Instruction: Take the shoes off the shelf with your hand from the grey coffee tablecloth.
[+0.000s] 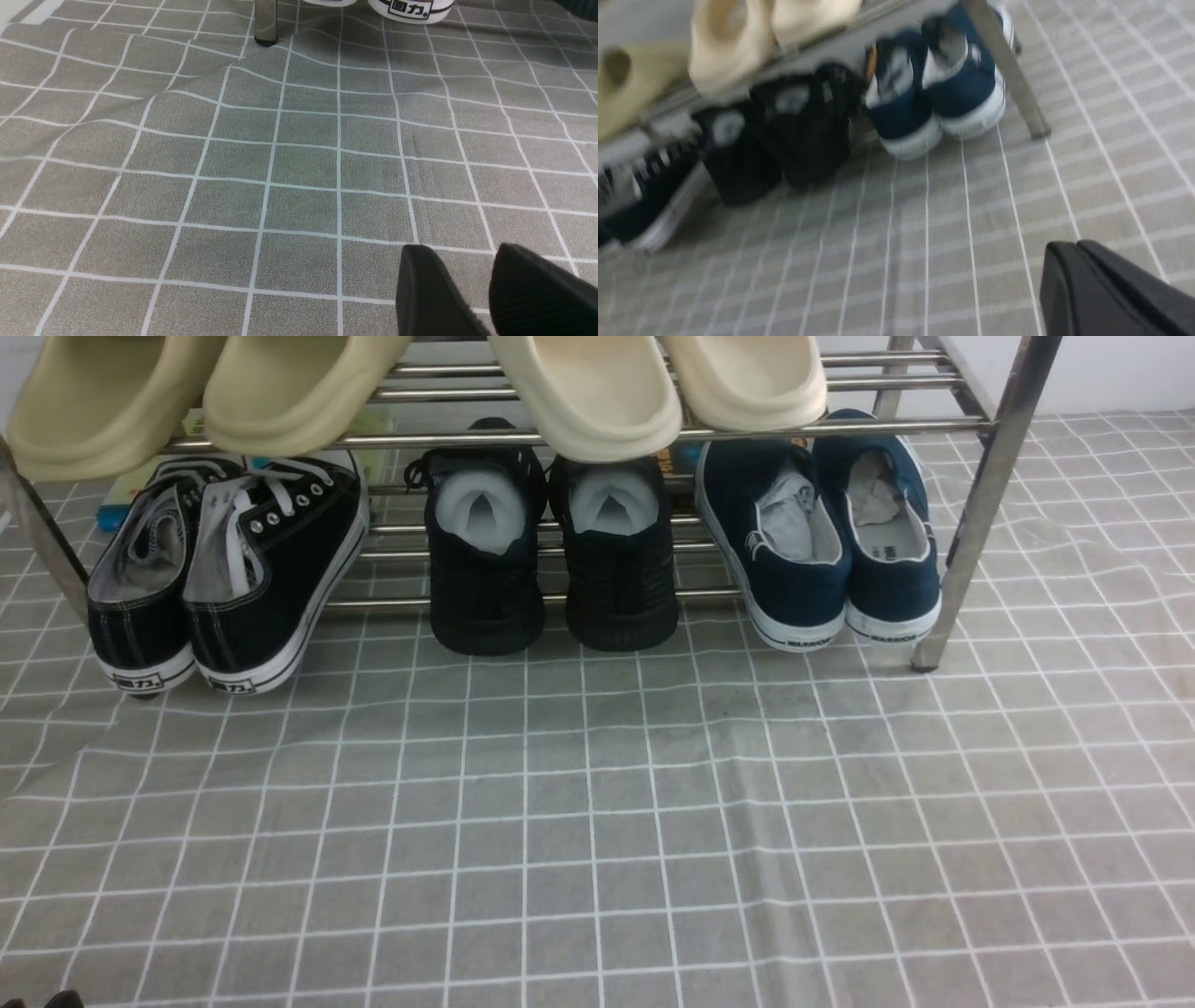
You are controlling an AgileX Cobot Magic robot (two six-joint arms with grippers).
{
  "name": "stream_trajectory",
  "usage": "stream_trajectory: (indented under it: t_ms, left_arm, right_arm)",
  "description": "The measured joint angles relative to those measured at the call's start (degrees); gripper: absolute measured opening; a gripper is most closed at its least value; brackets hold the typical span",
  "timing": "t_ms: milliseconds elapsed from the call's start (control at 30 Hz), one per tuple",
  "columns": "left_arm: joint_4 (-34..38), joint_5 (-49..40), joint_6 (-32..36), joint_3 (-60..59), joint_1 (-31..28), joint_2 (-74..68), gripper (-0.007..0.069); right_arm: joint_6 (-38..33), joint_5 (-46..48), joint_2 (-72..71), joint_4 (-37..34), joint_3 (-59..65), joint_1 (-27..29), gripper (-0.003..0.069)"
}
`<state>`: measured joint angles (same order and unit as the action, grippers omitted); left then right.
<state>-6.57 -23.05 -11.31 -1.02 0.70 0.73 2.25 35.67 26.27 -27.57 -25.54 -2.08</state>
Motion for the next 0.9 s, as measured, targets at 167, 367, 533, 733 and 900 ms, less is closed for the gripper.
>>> stream_trajectory:
  t_ms: [167,367,533,733,900]
  left_arm:
    - [0.00,0.00,0.00,0.00,0.00,0.00,0.0240]
    - [0.00,0.00,0.00,0.00,0.00,0.00,0.0240]
    - [0.00,0.00,0.00,0.00,0.00,0.00,0.0240]
    - [0.00,0.00,0.00,0.00,0.00,0.00,0.0240]
    - [0.00,0.00,0.00,0.00,0.00,0.00,0.0240]
  right_arm:
    - [-9.08,12.77,20.83,-1.75,-8.74,0.00,-0.0003]
    - [-22.76,14.15,45.11,-12.22,-25.43,-3.70,0.0142]
    - [-24.03,14.09,57.65,-9.63,-40.07,-9.16,0.0246]
    - [-19.15,17.22,72.56,3.50,-60.65,-15.49,0.0356]
    - [-17.63,17.75,80.13,12.59,-71.03,-19.65,0.0433]
